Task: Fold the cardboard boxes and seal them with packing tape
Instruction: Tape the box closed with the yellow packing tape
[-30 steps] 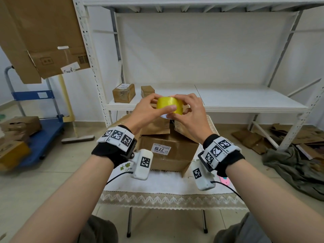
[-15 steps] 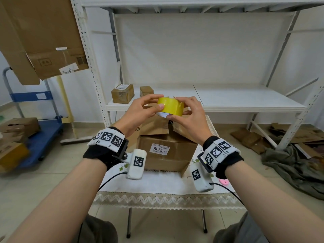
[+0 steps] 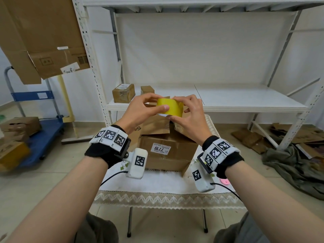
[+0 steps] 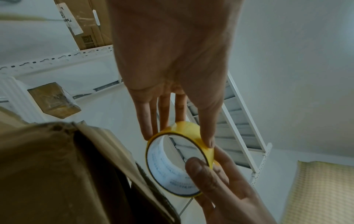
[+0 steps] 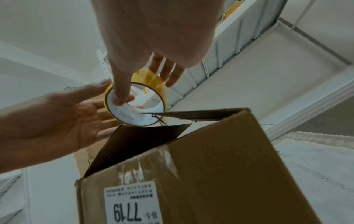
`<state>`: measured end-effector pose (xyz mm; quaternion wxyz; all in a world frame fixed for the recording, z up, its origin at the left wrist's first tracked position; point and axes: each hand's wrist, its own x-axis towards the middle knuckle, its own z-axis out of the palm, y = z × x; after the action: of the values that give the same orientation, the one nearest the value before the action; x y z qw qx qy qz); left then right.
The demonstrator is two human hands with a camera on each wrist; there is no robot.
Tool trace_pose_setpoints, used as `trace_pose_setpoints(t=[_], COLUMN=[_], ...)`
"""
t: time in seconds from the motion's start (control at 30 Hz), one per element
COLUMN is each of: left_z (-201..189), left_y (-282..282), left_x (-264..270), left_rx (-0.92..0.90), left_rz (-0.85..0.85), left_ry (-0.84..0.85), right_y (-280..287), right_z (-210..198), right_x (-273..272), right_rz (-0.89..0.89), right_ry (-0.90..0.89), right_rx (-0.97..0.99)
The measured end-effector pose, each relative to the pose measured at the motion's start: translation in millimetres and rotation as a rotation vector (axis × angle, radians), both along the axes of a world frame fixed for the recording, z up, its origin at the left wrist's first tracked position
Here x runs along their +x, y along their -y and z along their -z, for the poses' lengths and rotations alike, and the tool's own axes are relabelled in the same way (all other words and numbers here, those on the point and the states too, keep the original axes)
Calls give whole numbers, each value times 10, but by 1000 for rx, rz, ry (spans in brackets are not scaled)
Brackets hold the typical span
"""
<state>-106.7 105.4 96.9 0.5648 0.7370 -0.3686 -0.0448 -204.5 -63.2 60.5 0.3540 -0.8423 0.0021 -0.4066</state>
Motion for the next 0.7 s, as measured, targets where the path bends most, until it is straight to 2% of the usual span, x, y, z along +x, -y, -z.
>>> trace_pose_setpoints(t=[0.17,0.3,0.5,0.7], left_z=[-8,-30,-117,-166], left_y=[-12,-11,-34,-73], left_x=[-3,-31,-53,-58], left_rx=[9,-18,-106,-174], left_rz=[-5,4,137,188], left_ry=[39,138,337,324], right_y=[-26,-22,-29,-58], right_z=[-7,-59,-182,-256], right_x=[-5,-4,-14,-55], right_rz=[-19,-36,-167,-346], right_ry=[15,28,45,-70], right_rx=[17,79,474,716])
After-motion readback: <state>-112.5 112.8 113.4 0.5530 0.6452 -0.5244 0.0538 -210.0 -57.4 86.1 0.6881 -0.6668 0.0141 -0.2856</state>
